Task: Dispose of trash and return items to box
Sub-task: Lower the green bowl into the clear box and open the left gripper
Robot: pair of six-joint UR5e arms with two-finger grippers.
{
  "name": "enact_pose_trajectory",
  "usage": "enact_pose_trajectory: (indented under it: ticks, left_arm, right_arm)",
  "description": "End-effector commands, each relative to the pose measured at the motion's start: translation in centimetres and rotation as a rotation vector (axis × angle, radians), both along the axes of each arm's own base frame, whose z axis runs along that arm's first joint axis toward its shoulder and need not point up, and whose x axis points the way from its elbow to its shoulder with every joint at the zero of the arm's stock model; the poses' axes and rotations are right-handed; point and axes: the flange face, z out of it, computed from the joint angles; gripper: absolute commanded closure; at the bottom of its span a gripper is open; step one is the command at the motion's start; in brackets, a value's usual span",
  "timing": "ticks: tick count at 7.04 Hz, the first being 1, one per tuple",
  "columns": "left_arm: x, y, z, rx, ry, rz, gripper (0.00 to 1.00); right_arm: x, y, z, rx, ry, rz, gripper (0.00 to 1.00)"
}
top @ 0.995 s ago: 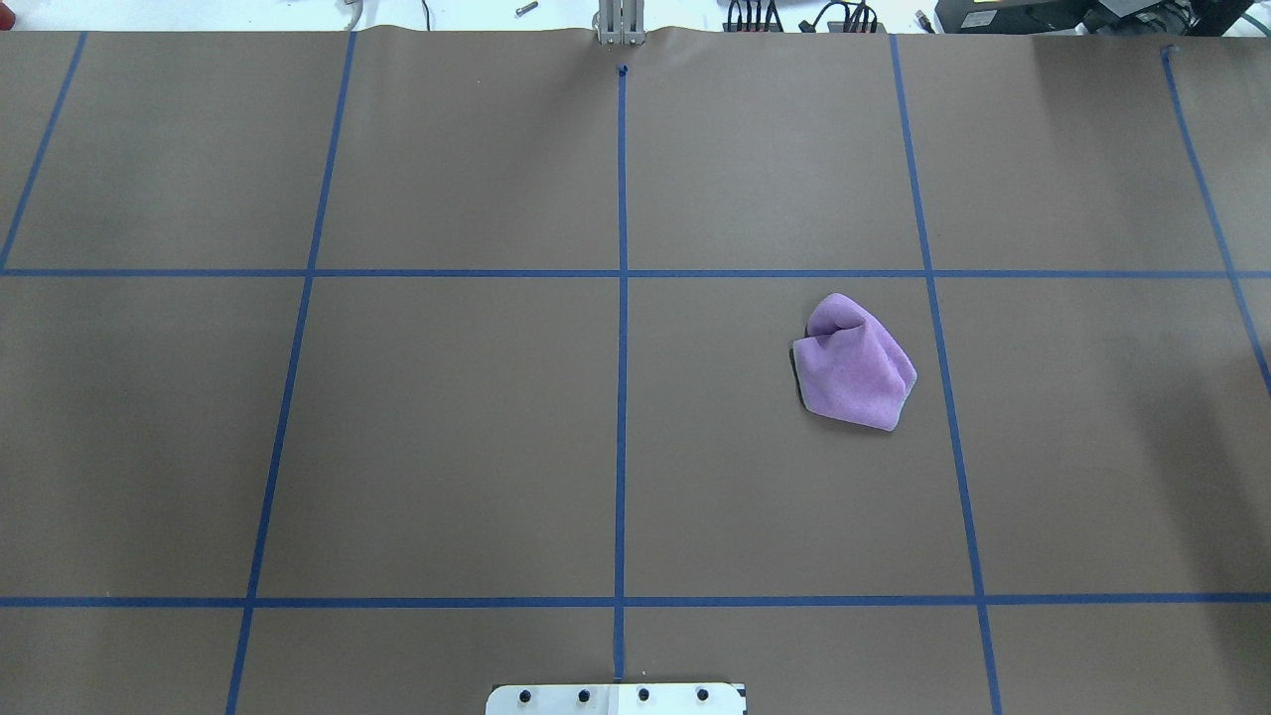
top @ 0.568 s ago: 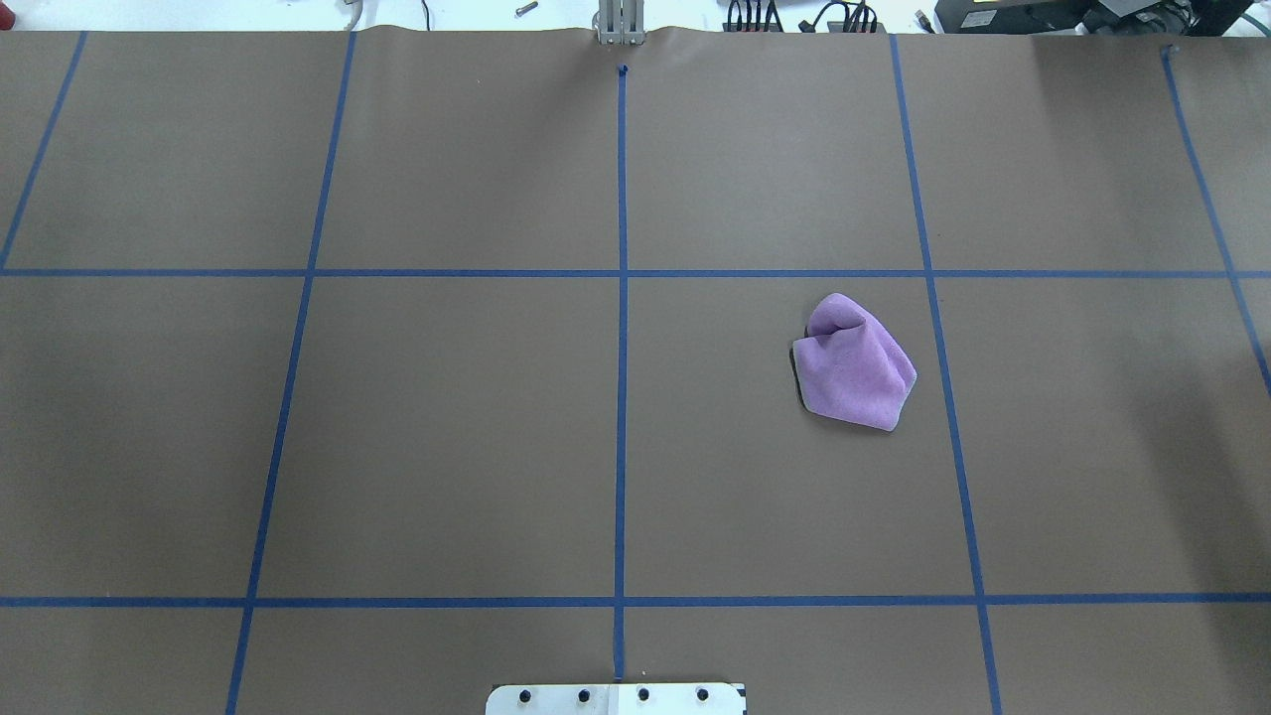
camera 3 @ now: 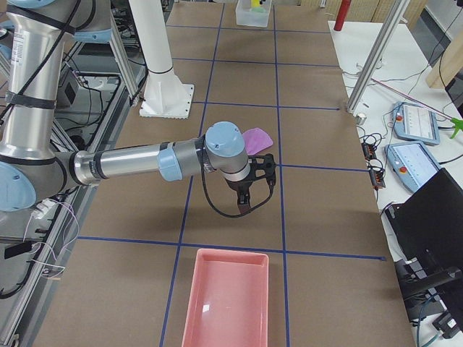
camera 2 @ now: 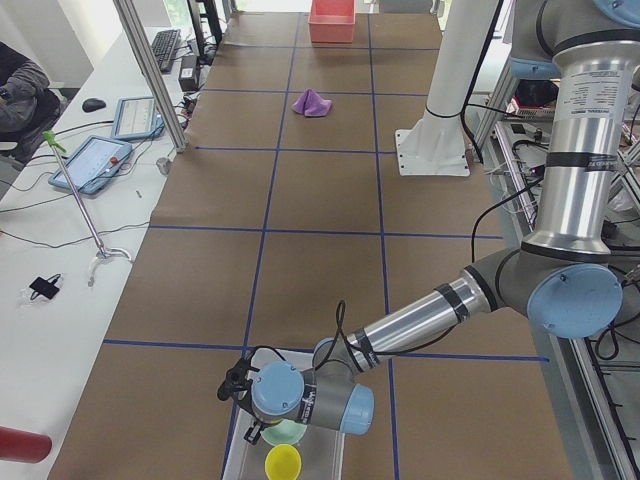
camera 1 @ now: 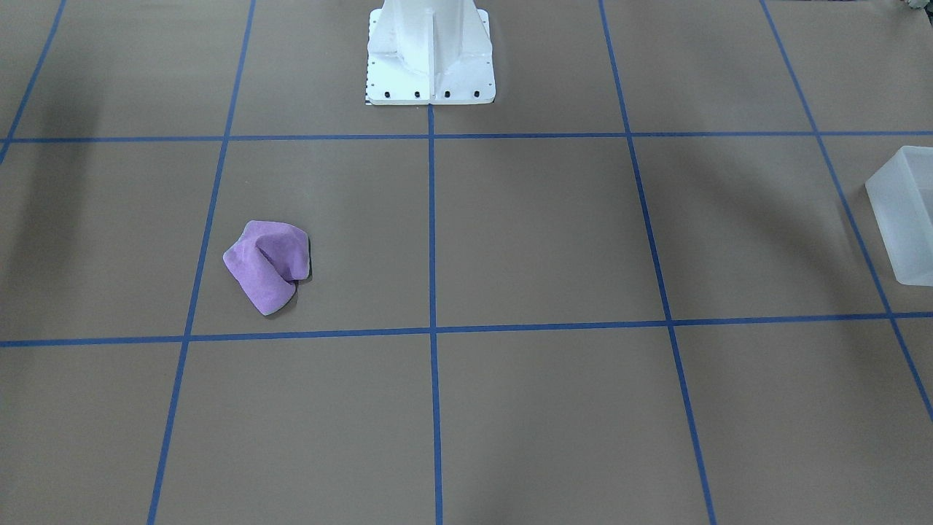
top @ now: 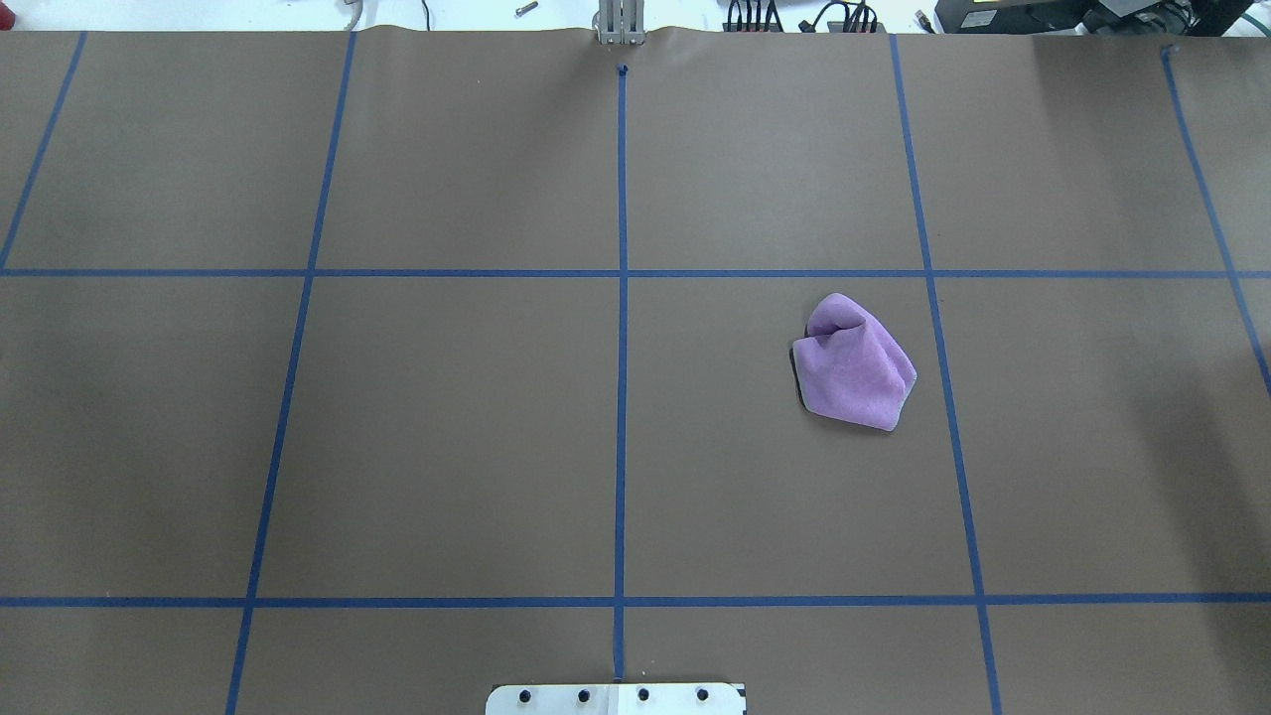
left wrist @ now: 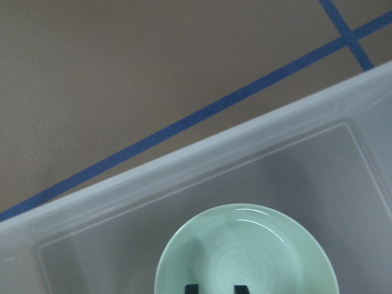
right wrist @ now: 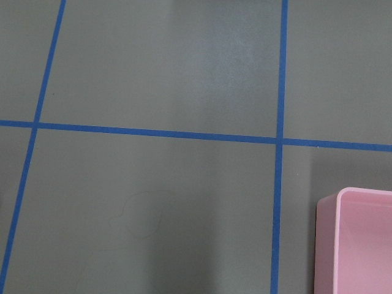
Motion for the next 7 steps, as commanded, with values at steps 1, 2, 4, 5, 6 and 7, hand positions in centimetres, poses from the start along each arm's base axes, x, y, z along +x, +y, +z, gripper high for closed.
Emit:
enact_pose_trajectory:
  ticks: [1, 2, 4, 5, 6, 7]
  left_arm:
    - [-0.2, -3.2, -9.1, -0.051, 0.050, -0.007, 0.02]
    - [-0.2, -3.7, -16.2, -0.151, 0.068, -0.082, 0.02]
    - [3.6, -2.3, -25.2, -0.233, 0.092, -0.126, 0.02]
    - [3.8, -0.3, -23.4, -0.256, 0.079, -0.087, 0.02]
    - [3.9, 2.3, -18.5, -0.321, 0.072, -0.042, 0.02]
    - [3.6, 4.3, -14.4, -0.365, 0.076, -0.040, 0.02]
  right_arm:
    - [-0.1, -0.6, -0.6, -0.010, -0.007, 0.018, 0.00]
    - [-0.4, -0.7, -0.8, -0.013, -0.010, 0.017, 0.00]
    - [-0.6, -0.7, -1.2, -0.021, -0.014, 0.025, 0.00]
    - [-0.6, -0.6, -1.2, -0.027, -0.017, 0.028, 0.00]
    - [-0.6, -0.6, -1.0, -0.031, -0.016, 0.029, 0.00]
    - [-0.6, -0.7, -1.2, -0.026, -0.016, 0.029, 0.00]
